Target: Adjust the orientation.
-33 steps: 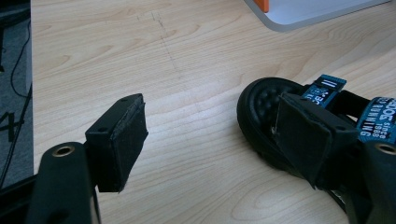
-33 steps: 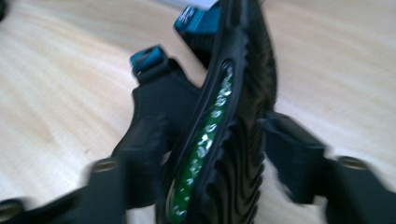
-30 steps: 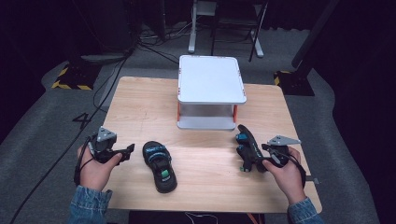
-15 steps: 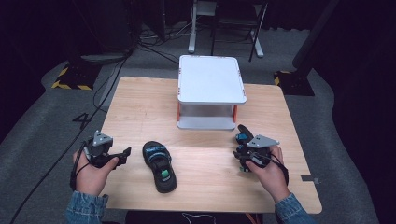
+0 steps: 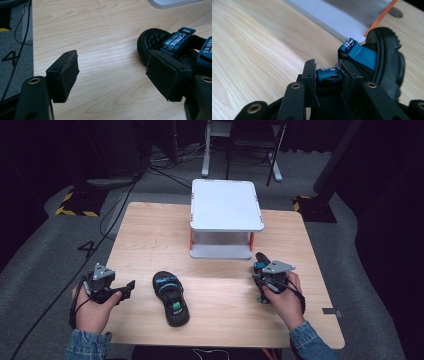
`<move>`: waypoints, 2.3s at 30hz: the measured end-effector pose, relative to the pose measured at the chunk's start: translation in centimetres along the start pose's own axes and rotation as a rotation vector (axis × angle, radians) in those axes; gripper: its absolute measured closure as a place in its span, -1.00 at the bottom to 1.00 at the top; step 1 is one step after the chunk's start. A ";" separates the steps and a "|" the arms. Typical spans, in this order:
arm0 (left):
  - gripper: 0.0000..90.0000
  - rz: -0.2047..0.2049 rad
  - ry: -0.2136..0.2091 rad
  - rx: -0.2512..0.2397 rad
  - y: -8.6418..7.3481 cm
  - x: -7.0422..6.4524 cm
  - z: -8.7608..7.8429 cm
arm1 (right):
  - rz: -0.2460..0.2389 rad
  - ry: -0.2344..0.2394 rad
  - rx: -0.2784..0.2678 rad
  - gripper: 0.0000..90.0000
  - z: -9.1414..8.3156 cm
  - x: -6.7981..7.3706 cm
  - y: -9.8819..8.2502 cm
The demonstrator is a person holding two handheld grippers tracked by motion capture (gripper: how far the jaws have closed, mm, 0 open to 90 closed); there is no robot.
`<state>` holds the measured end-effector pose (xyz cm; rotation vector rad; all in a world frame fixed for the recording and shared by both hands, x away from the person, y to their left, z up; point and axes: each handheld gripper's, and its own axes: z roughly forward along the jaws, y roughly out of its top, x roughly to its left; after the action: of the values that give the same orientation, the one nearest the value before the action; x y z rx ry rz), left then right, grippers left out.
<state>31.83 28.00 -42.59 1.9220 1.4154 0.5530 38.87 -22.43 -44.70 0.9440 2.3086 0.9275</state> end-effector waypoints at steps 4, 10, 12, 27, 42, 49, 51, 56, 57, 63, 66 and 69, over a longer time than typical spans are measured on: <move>-0.43 0.002 -0.006 0.001 0.3 -0.2 0.3 | 0.078 0.050 -0.080 0.53 -1.7 -0.5 0.3; -0.43 0.017 -0.016 0.001 0.9 -0.5 0.9 | 0.201 0.195 -0.167 0.52 -3.0 -0.4 0.1; -0.43 0.016 -0.025 -0.001 1.1 -0.7 1.2 | 0.208 0.222 -0.186 0.52 -2.8 -0.2 -0.2; -0.43 0.023 -0.042 0.003 1.8 -0.9 2.2 | 0.348 0.156 -0.177 0.46 -3.7 -4.7 -3.5; -0.43 0.033 -0.046 0.009 2.1 -1.1 2.5 | 0.359 0.111 0.010 0.23 -5.8 -7.2 -6.0; -0.43 0.034 -0.054 0.008 2.5 -1.3 2.8 | 0.304 0.012 0.039 -0.08 -6.6 -6.5 -5.7; -0.43 0.034 -0.055 0.007 2.6 -1.4 2.9 | 0.274 -0.022 0.037 -0.18 -6.8 -6.2 -5.4; -0.43 0.042 -0.059 0.015 2.6 -1.6 3.1 | 0.209 -0.073 0.079 -0.33 -6.6 -5.3 -4.9; -0.43 0.039 -0.061 0.017 2.6 -1.6 3.1 | 0.207 -0.076 0.082 -0.29 -6.3 -5.2 -4.9; -0.42 0.040 -0.051 0.018 2.4 -1.6 3.1 | 0.112 -0.138 0.106 0.54 -4.8 -4.4 -4.5; -0.41 0.034 -0.041 0.020 2.1 -1.3 2.8 | 0.114 -0.118 0.060 0.60 -5.0 -4.3 -3.9; -0.41 0.023 -0.031 0.018 1.8 -0.9 2.5 | 0.080 -0.114 0.016 0.62 -5.1 -3.9 -3.0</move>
<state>34.37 26.14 -42.93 1.9549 1.3852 0.5204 36.88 -29.03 -42.91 1.0743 2.2001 0.8652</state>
